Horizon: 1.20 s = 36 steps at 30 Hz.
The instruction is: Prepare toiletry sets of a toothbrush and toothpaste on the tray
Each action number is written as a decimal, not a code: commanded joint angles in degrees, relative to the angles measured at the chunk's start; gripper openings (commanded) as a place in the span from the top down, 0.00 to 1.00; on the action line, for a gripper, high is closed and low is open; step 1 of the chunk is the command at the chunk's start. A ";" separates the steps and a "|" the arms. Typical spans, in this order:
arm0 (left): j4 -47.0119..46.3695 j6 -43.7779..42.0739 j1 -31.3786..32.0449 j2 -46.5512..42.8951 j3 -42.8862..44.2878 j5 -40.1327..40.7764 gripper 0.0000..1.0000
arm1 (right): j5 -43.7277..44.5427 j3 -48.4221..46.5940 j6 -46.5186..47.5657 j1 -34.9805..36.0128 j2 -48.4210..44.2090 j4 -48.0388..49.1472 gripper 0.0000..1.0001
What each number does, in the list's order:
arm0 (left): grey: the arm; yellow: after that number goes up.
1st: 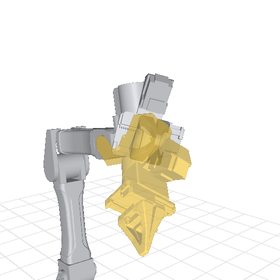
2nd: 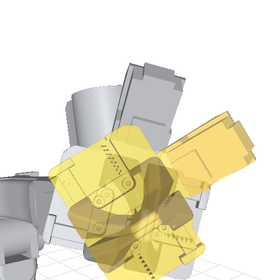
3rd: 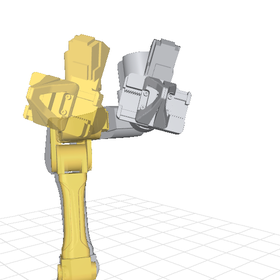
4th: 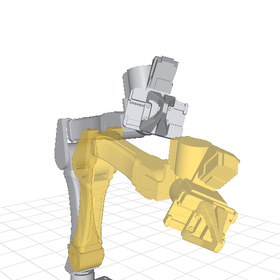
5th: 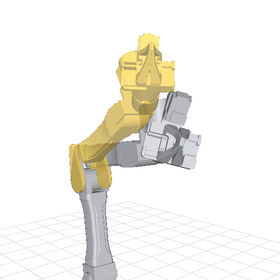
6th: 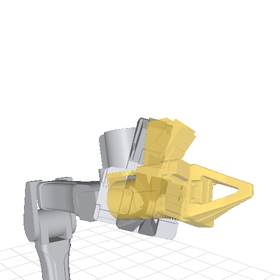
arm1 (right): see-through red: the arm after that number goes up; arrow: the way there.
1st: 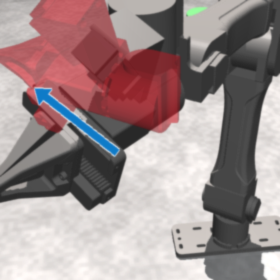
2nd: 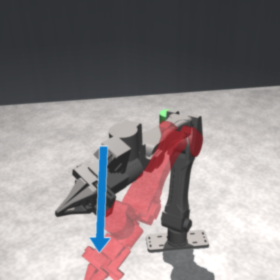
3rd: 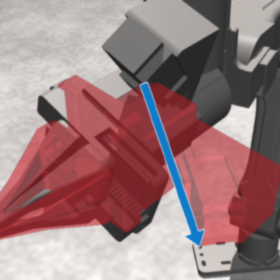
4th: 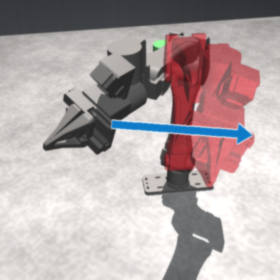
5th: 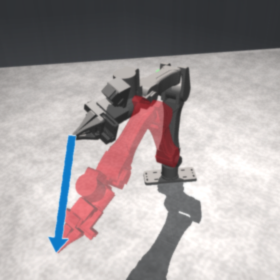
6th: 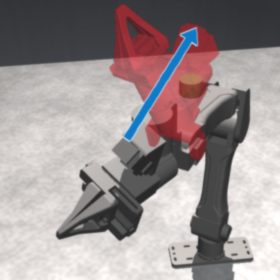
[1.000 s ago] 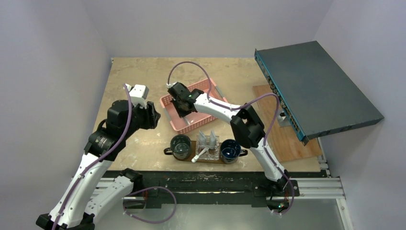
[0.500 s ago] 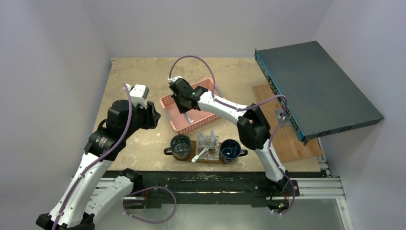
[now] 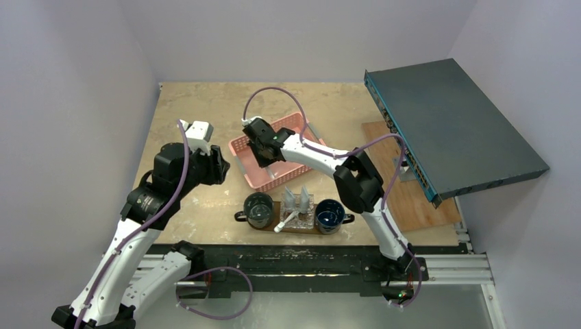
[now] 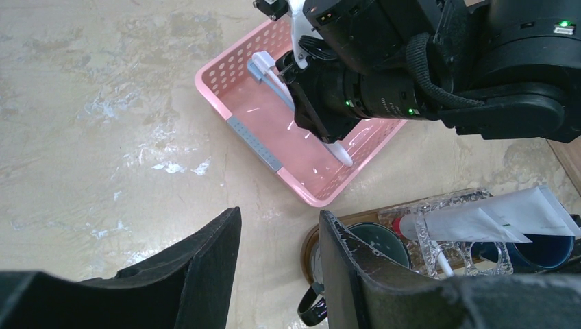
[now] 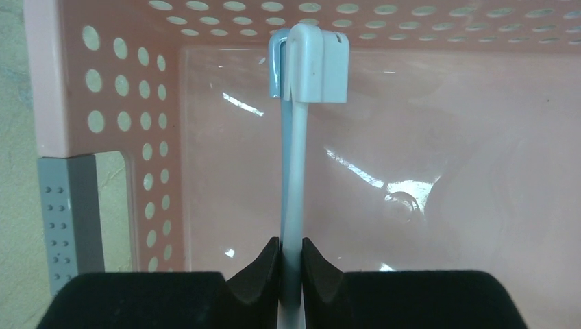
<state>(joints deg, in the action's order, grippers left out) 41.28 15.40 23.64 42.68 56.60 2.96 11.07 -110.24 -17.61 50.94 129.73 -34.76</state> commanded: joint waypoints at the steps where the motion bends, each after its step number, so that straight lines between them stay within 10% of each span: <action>1: -1.37 -0.81 -0.35 -0.05 0.06 -0.85 0.55 | 1.41 -0.24 -0.98 -0.32 0.66 1.39 0.82; 36: -1.29 -0.98 -0.35 0.79 0.10 -1.33 0.56 | 3.59 -8.67 1.56 -0.66 1.74 1.48 0.54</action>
<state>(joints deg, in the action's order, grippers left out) 41.28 15.38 23.64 43.48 56.60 2.11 14.09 -114.65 -16.93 50.54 132.00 -34.74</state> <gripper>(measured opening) 0.448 0.456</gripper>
